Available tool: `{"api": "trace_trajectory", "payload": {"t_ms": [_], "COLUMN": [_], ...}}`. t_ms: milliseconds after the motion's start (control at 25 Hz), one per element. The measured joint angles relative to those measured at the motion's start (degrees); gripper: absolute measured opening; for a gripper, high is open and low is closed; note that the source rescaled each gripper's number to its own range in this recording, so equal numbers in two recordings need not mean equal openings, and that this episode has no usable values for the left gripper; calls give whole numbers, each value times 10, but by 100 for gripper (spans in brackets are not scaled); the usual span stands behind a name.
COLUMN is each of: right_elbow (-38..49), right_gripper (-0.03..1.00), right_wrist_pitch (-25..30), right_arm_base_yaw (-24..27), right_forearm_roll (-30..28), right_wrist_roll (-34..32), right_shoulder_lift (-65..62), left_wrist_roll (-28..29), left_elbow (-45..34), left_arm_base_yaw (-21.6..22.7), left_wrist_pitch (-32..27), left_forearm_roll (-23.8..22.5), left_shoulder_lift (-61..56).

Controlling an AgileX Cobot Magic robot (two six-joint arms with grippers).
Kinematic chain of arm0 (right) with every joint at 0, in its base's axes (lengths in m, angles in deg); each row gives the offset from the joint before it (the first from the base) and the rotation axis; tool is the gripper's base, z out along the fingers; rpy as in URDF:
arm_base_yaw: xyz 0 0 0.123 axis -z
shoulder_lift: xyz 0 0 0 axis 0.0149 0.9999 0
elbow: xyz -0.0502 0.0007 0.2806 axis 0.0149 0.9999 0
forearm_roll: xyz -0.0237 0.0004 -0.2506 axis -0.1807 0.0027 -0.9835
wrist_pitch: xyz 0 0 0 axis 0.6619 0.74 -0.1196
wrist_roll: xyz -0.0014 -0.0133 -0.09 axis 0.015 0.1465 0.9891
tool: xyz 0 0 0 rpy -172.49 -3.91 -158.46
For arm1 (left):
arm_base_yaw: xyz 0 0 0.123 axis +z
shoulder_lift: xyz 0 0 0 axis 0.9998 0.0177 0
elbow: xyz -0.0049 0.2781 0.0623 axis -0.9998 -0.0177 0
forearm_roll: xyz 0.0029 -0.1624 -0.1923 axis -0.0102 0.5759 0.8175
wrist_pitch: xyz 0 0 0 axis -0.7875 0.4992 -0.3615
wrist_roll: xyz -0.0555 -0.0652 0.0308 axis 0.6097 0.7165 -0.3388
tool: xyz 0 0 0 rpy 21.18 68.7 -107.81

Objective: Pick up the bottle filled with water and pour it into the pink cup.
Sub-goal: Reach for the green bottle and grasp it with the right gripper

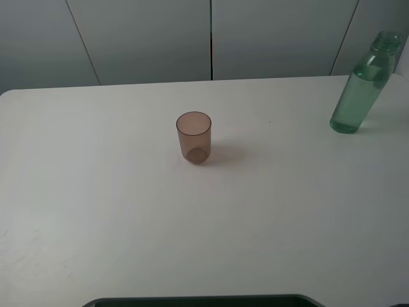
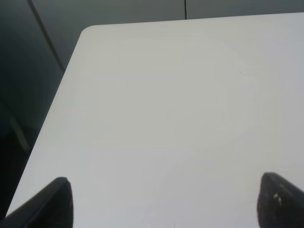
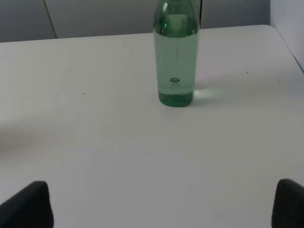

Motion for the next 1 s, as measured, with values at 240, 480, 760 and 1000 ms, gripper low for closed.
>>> {"api": "trace_trajectory", "payload": {"t_ms": [240,480,760,1000], "right_elbow": [0,0,0,0], "right_gripper": [100,100,100,100], "right_wrist_pitch": [0,0,0,0], "right_arm_base_yaw": [0,0,0,0], "right_forearm_roll": [0,0,0,0], "right_wrist_roll": [0,0,0,0], "right_shoulder_lift": [0,0,0,0], "left_wrist_roll": [0,0,0,0], "left_elbow": [0,0,0,0], "left_arm_base_yaw": [0,0,0,0], "left_wrist_pitch": [0,0,0,0], "left_forearm_roll": [0,0,0,0], "left_shoulder_lift": [0,0,0,0]}}
